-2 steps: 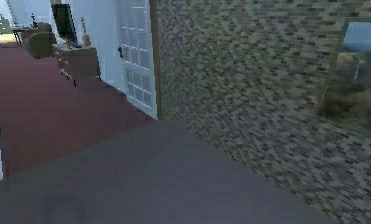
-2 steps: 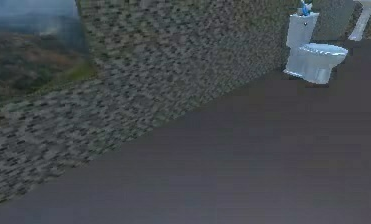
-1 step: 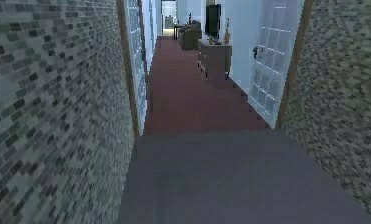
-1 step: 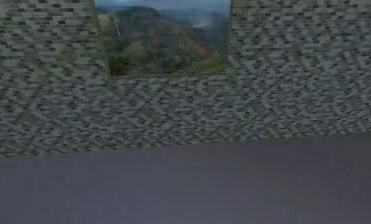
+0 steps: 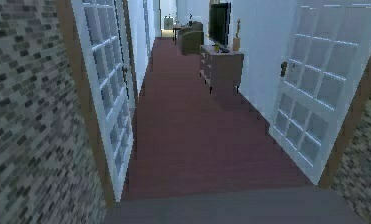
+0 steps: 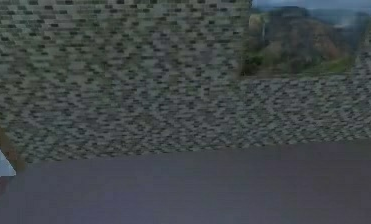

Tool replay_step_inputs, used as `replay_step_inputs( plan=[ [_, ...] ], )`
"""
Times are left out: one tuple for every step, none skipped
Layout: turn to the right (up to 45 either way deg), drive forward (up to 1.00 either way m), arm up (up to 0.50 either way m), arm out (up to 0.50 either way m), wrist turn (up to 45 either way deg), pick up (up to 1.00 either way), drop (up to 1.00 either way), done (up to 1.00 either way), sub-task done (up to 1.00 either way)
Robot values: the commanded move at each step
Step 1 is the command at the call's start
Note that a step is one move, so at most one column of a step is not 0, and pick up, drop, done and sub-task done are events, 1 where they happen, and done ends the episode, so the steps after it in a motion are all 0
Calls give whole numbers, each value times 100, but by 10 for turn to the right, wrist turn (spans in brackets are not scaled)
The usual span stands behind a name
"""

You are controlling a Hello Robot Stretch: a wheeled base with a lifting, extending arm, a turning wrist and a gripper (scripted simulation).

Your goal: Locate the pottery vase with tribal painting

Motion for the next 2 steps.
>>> replay_step_inputs(
  plan=[
    [0,100,0,0,0,0,0,0,0],
    [-30,0,0,0,0,0,0,0,0]
  ],
)
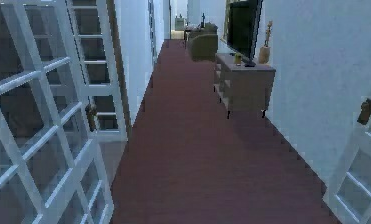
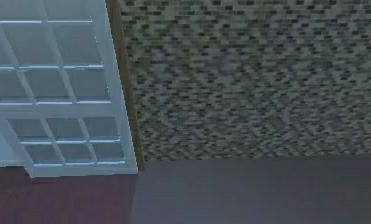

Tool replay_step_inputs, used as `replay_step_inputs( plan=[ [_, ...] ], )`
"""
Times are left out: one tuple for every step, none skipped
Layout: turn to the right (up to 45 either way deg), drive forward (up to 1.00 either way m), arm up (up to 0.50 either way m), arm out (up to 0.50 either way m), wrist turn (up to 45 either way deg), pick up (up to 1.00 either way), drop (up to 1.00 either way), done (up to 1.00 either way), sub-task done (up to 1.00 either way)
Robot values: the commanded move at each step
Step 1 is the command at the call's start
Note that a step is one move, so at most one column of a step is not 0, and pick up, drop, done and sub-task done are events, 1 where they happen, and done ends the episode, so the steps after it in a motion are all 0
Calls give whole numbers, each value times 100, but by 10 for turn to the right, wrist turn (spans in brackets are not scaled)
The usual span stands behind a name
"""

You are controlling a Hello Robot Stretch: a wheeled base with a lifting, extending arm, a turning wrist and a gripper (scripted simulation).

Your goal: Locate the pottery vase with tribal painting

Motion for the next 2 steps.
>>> replay_step_inputs(
  plan=[
    [0,100,0,0,0,0,0,0,0],
    [0,35,0,0,0,0,0,0,0]
  ],
)
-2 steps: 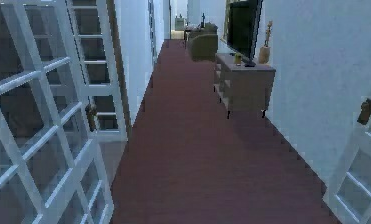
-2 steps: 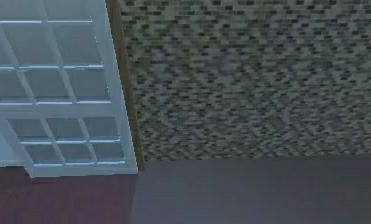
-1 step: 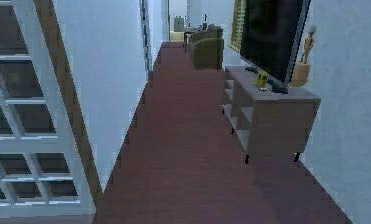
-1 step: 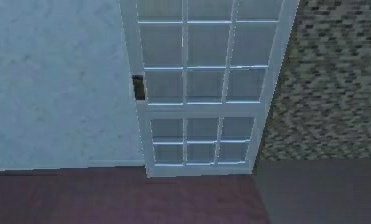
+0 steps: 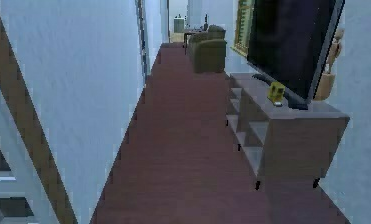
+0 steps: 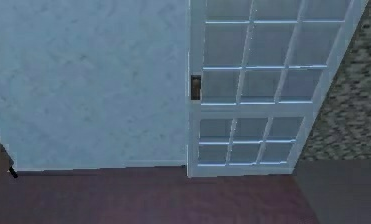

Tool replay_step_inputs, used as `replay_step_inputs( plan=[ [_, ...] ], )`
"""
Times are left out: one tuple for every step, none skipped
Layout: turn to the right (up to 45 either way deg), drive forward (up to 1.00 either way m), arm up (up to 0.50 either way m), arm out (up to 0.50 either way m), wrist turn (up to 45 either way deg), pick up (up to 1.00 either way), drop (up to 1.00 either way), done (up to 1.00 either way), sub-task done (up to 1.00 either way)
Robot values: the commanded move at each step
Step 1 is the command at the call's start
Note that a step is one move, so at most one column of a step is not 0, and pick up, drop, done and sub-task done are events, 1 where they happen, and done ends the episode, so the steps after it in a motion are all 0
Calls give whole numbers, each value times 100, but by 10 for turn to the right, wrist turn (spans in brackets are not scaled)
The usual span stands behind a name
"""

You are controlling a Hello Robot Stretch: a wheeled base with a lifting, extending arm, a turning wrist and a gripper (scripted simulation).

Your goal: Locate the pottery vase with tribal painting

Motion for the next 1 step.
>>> replay_step_inputs(
  plan=[
    [-30,0,0,0,0,0,0,0,0]
  ],
)
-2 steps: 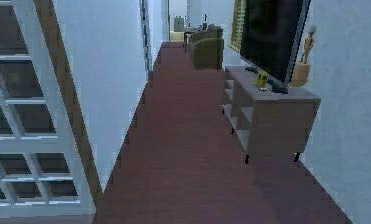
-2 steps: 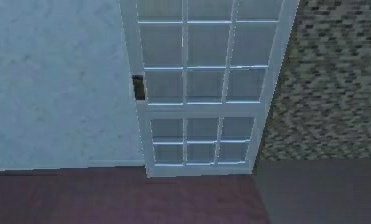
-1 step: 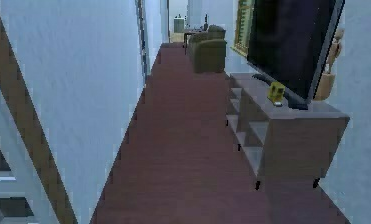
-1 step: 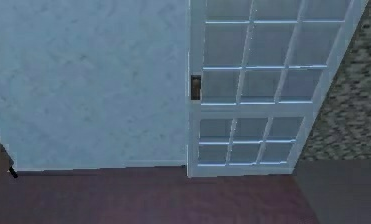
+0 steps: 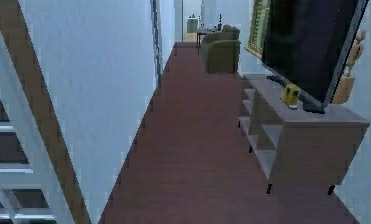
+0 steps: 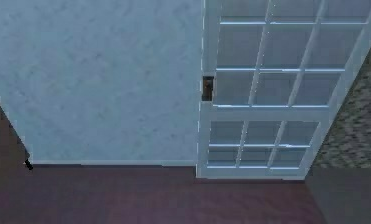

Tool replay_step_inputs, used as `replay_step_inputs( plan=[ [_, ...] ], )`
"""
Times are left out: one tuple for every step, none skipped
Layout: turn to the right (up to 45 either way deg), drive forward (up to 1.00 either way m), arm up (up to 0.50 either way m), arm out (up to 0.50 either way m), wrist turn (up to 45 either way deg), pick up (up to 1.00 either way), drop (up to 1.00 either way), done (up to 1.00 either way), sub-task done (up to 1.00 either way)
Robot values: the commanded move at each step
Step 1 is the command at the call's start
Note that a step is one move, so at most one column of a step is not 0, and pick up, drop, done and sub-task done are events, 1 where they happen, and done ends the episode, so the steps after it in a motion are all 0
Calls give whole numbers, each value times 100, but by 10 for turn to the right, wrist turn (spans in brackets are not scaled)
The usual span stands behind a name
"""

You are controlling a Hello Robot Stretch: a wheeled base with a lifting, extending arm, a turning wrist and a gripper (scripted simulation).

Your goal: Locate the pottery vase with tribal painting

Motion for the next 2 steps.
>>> replay_step_inputs(
  plan=[
    [0,100,0,0,0,0,0,0,0],
    [0,100,0,0,0,0,0,0,0]
  ],
)
